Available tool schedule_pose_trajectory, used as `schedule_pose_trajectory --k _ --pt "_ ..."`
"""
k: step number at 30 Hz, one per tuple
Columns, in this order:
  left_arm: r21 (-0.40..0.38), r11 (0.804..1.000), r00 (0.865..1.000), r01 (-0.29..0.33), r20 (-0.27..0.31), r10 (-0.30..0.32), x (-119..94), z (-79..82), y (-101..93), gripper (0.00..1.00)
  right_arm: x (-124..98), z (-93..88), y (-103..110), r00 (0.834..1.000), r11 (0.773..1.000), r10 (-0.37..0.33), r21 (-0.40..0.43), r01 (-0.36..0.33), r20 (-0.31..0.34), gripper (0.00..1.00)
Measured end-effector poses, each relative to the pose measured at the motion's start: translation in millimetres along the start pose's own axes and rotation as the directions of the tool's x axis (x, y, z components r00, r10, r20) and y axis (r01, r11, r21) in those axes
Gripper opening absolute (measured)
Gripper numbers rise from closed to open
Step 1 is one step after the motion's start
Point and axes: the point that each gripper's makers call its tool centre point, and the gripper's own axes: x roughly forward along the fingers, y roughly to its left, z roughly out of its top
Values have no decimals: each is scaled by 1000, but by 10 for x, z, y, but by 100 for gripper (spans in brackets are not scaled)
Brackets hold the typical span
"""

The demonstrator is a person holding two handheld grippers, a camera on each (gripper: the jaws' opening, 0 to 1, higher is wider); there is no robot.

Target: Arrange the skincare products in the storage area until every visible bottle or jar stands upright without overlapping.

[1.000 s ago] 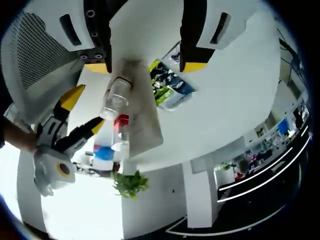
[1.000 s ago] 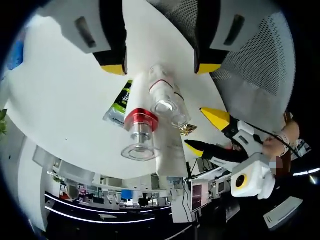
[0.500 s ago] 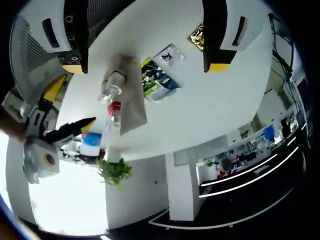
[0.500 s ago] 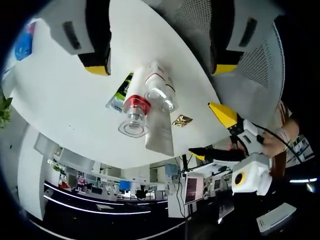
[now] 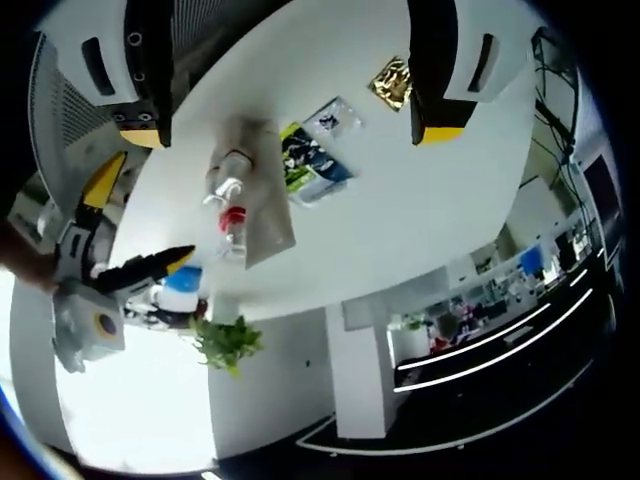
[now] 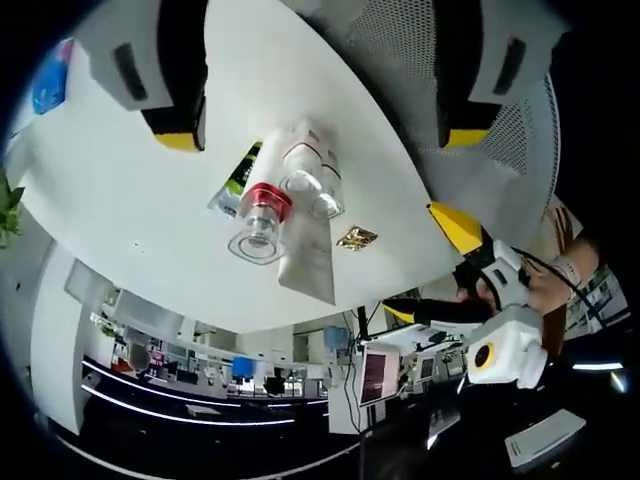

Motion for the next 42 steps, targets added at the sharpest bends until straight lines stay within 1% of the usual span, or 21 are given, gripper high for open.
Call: schedule_pose_trajectory --k 2,7,9,11,16,17,19,20,23,25,28,29,30,31,33,34,36,38,39,40,42 --pt "-7 1000 1000 -8 -3 8 2 8 26 97 37 -25 -21 1000 1000 3 6 -3 -27 100" --pt "-4 1000 1000 4 -13 -5 39 -6 167 97 78 21 -18 1000 999 16 43 -15 -26 100" --pt "-11 999 999 39 -16 -40 64 -23 228 97 98 38 -3 999 998 25 54 -24 -31 100" --pt "-17 997 997 71 -19 -71 94 -27 241 97 110 60 -14 999 999 8 53 -6 -36 100" --pt "6 991 990 136 -40 -136 180 -75 284 97 133 26 -3 995 997 -10 74 17 -98 100" --pt "12 988 987 156 -45 -155 193 -80 288 97 137 29 7 995 997 -8 81 16 -99 100" --pt "7 980 980 198 -36 -197 211 -88 345 97 149 81 28 997 992 -3 124 12 -71 100" --pt "0 976 975 220 -30 -220 216 -92 346 97 143 119 19 998 987 -10 158 19 -58 100" --pt "-13 957 956 290 -36 -291 241 -171 419 97 103 177 -30 998 983 -41 177 49 -46 100" --pt "2 950 949 311 -48 -311 262 -227 493 97 71 188 -65 997 980 -64 183 73 -52 100" --pt "18 934 933 357 -58 -356 299 -285 559 97 30 207 -72 997 970 -57 235 66 -48 100" --pt "20 930 929 367 -54 -365 309 -284 570 97 22 221 -77 997 969 -58 240 67 -43 100" --pt "18 922 922 387 -47 -386 329 -291 582 97 15 244 -89 997 967 -62 244 69 -37 100" --pt "17 920 920 391 -46 -390 335 -293 587 97 11 257 -98 997 965 -65 251 71 -34 100" --pt "10 908 908 418 -38 -417 372 -312 591 97 8 296 -103 997 963 -53 263 64 -48 100" --pt "10 897 896 442 -44 -441 388 -338 550 97 2 311 -106 997 963 -50 262 63 -55 100" --pt "6 884 883 467 -52 -466 433 -387 501 97 -19 372 -137 997 962 -45 267 60 -60 100" --pt "8 866 865 499 -65 -498 466 -446 442 97 -46 445 -168 998 958 -34 283 49 -59 100" --pt "-15 856 853 517 -83 -516 492 -505 408 97 -68 489 -187 998 956 -28 289 45 -61 100" --pt "-17 852 848 524 -85 -523 501 -512 344 97 -82 517 -200 998 956 -26 289 43 -62 100" --pt "-34 834 830 550 -83 -551 549 -555 268 97 -110 579 -246 997 955 -26 292 46 -70 100"
